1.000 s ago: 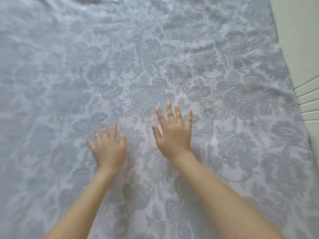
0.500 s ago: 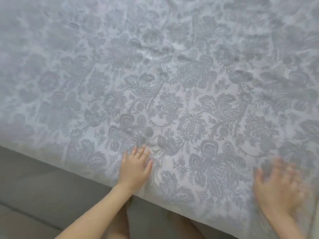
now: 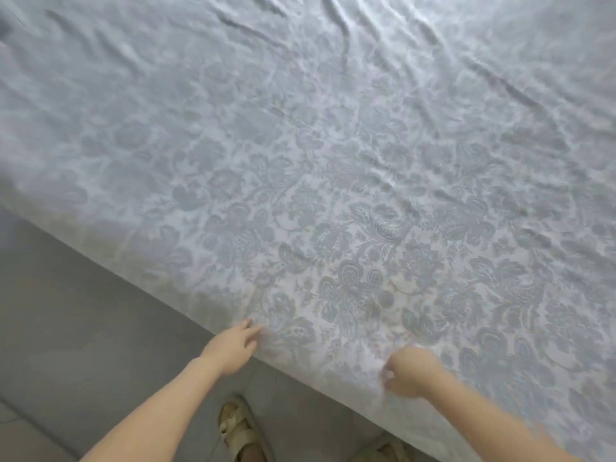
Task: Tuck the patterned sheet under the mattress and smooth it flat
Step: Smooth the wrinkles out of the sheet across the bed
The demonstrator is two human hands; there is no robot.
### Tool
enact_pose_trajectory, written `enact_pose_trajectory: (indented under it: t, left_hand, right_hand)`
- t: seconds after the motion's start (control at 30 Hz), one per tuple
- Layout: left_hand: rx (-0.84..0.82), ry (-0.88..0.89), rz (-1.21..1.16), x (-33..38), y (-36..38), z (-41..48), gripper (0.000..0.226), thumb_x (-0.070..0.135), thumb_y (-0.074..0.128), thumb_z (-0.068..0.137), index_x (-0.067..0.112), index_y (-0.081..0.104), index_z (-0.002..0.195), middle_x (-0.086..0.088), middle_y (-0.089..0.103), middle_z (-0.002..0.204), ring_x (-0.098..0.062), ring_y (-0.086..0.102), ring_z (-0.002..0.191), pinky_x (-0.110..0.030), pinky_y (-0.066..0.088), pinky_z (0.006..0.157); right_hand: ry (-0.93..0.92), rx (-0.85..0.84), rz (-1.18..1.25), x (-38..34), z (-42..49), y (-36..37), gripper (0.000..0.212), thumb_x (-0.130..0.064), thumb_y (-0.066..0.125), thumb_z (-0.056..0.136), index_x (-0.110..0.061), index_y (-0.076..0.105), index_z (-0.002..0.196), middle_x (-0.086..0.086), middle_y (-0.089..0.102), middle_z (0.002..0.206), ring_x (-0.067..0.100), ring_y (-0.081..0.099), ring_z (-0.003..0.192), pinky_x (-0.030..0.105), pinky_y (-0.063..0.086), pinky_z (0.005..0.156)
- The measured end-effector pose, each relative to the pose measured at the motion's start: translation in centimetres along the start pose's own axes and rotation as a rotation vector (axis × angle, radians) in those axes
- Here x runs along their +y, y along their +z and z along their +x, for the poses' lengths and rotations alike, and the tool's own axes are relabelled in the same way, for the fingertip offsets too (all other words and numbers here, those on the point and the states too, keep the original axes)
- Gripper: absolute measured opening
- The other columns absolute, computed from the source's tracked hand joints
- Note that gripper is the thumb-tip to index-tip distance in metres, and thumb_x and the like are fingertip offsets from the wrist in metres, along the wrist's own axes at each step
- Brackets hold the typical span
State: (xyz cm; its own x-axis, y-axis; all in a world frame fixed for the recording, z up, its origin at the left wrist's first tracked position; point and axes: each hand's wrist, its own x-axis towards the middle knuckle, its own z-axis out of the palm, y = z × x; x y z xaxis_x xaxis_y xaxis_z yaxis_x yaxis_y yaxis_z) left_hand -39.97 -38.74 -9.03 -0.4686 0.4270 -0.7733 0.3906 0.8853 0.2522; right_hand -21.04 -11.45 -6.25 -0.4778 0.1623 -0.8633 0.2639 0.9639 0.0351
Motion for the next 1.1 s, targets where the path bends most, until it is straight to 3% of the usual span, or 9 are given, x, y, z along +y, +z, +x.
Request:
enact_pose_trajectory:
  t: [0.03, 0.17, 0.3, 0.5, 0.8, 1.1]
  left_hand:
    - [-0.014, 0.007, -0.043, -0.8, -2.3, -1.2, 0.050, 0.031, 0.033, 0.101, 0.028, 0.022, 0.149, 0.003, 0.018, 0.158, -0.017, 0.023, 0.143, -0.030, 0.030, 0.110]
    - [0.113, 0.023, -0.168, -3.7, -13.1, -5.7, 0.051, 0.031, 0.036, 0.100, 0.022, 0.025, 0.148, -0.002, 0.031, 0.153, -0.021, 0.033, 0.138, -0.031, 0.030, 0.109]
    - [0.291, 0.075, -0.290, -7.8, -23.5, -10.3, 0.048, 0.032, 0.037, 0.100, 0.026, 0.027, 0.147, -0.005, 0.039, 0.148, -0.023, 0.043, 0.131, -0.033, 0.038, 0.102]
    - [0.610, 0.139, -0.409, -15.3, -36.3, -15.7, 0.041, 0.032, 0.039, 0.099, 0.024, 0.041, 0.140, -0.001, 0.052, 0.135, -0.017, 0.050, 0.121, -0.024, 0.039, 0.088]
    - [0.787, 0.044, -0.296, -31.6, -52.4, -18.4, 0.034, 0.028, 0.043, 0.098, 0.021, 0.055, 0.129, 0.003, 0.056, 0.133, -0.015, 0.051, 0.122, -0.029, 0.038, 0.100]
    - [0.879, -0.073, -0.211, -51.5, -63.8, -19.4, 0.029, 0.023, 0.049, 0.095, 0.020, 0.064, 0.120, 0.003, 0.063, 0.125, -0.018, 0.055, 0.117, -0.030, 0.040, 0.096]
  right_hand:
    - [0.001, 0.008, 0.028, -0.9, -1.0, -3.1, 0.044, -0.040, 0.039, 0.095, -0.020, 0.054, 0.131, 0.003, 0.060, 0.119, 0.023, 0.057, 0.106, 0.029, 0.045, 0.079]
    - [0.037, 0.249, 0.181, -7.6, -4.1, -15.6, 0.044, -0.045, 0.042, 0.096, -0.026, 0.051, 0.134, -0.003, 0.057, 0.132, 0.019, 0.055, 0.118, 0.033, 0.048, 0.094]
    - [0.010, 0.409, 0.242, -15.8, -6.3, -26.8, 0.040, -0.041, 0.043, 0.097, -0.023, 0.053, 0.132, 0.001, 0.059, 0.128, 0.021, 0.057, 0.114, 0.032, 0.048, 0.092]
    - [-0.032, 0.622, 0.325, -25.5, -6.5, -39.5, 0.031, -0.034, 0.045, 0.097, -0.021, 0.062, 0.119, 0.000, 0.066, 0.117, 0.019, 0.063, 0.100, 0.028, 0.050, 0.080]
    - [-0.078, 0.700, 0.366, -36.5, -1.1, -56.2, 0.029, -0.034, 0.044, 0.096, -0.020, 0.067, 0.109, 0.001, 0.069, 0.107, 0.021, 0.064, 0.095, 0.028, 0.049, 0.077]
    - [-0.102, 0.713, 0.435, -53.9, 6.6, -70.9, 0.031, -0.029, 0.044, 0.097, -0.009, 0.067, 0.102, 0.008, 0.070, 0.099, 0.024, 0.065, 0.088, 0.032, 0.052, 0.073]
